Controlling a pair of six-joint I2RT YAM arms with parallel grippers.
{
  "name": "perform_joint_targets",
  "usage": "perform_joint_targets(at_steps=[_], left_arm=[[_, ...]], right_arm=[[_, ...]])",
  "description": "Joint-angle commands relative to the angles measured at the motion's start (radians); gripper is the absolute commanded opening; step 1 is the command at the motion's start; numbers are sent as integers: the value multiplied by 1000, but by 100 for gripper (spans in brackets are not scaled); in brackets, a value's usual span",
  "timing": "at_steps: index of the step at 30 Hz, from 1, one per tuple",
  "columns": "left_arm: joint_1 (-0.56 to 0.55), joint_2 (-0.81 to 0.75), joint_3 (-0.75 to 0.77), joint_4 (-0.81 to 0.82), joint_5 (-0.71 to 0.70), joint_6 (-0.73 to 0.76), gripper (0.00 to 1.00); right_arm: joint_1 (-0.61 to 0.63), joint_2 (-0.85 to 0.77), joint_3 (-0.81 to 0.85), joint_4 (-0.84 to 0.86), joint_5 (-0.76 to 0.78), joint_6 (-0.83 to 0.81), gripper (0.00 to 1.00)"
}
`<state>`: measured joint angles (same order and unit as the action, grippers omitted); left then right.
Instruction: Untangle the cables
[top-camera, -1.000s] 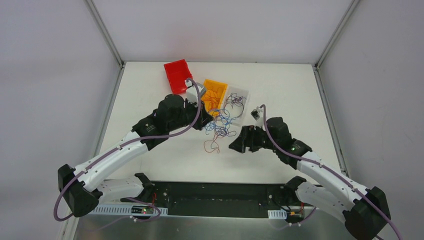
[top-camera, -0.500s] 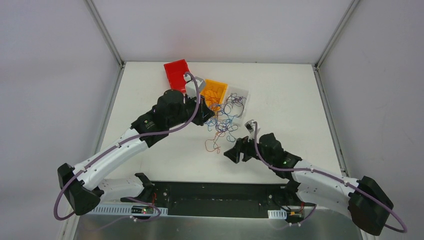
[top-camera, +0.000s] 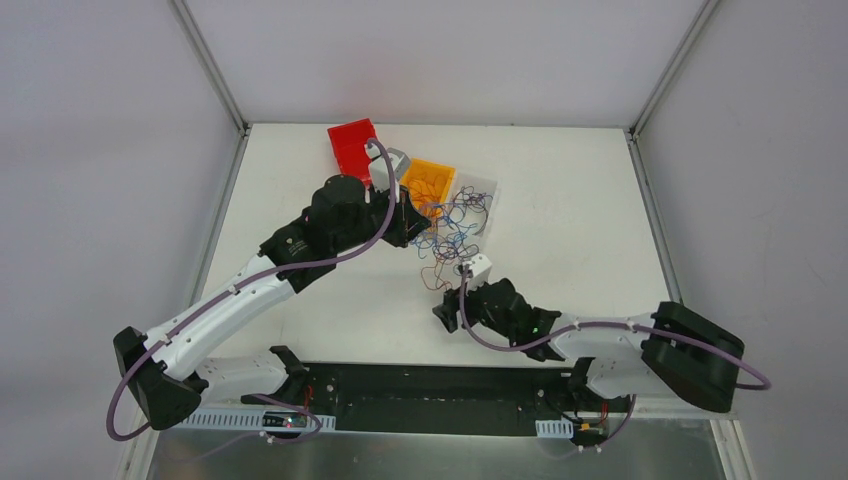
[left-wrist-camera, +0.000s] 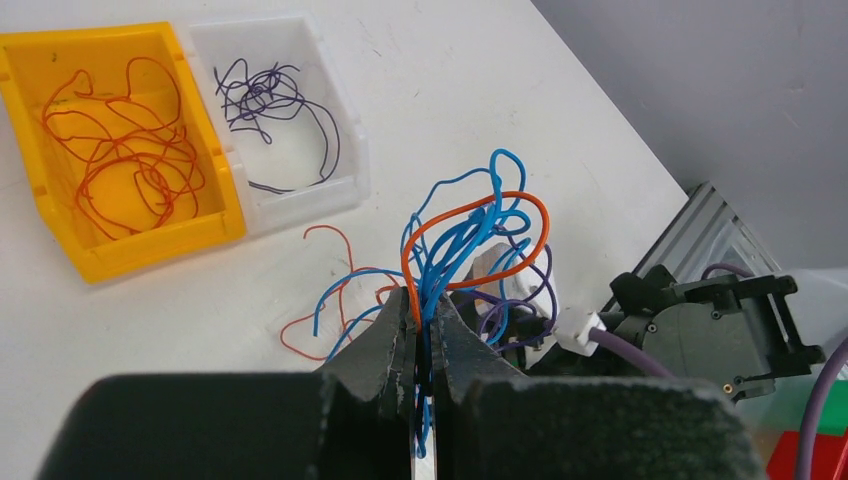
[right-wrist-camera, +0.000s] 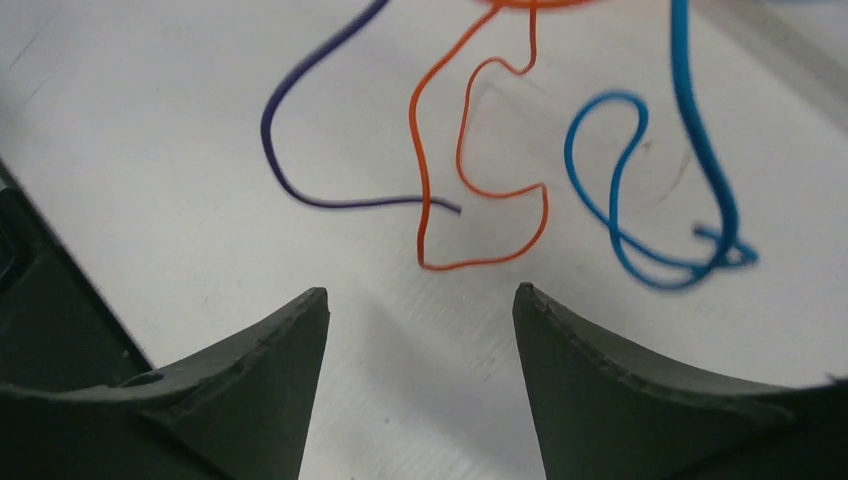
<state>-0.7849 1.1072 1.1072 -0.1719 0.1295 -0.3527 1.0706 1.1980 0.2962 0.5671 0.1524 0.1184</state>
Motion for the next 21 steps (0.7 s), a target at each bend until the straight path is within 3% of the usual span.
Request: perform_joint_targets(at_steps=[1,5,12,17,21], left_arm=[[0,-5,33,27,18,-15,0],[1,-8,27,25,6,-12,0],[25,-23,30,-13,-52,36,0],[95,-46,34,-107,-177,80,0],[158,-94,-15,-166,-346,101,0]], right_arm=[[11,128,92,204,173,-71,69],[14,204,124,261,250,-67,62],[15,139,57,259,276,-26,3],[15,-80,-13,82,307,61,0],[7,-311,-34,-216,517,160,0]])
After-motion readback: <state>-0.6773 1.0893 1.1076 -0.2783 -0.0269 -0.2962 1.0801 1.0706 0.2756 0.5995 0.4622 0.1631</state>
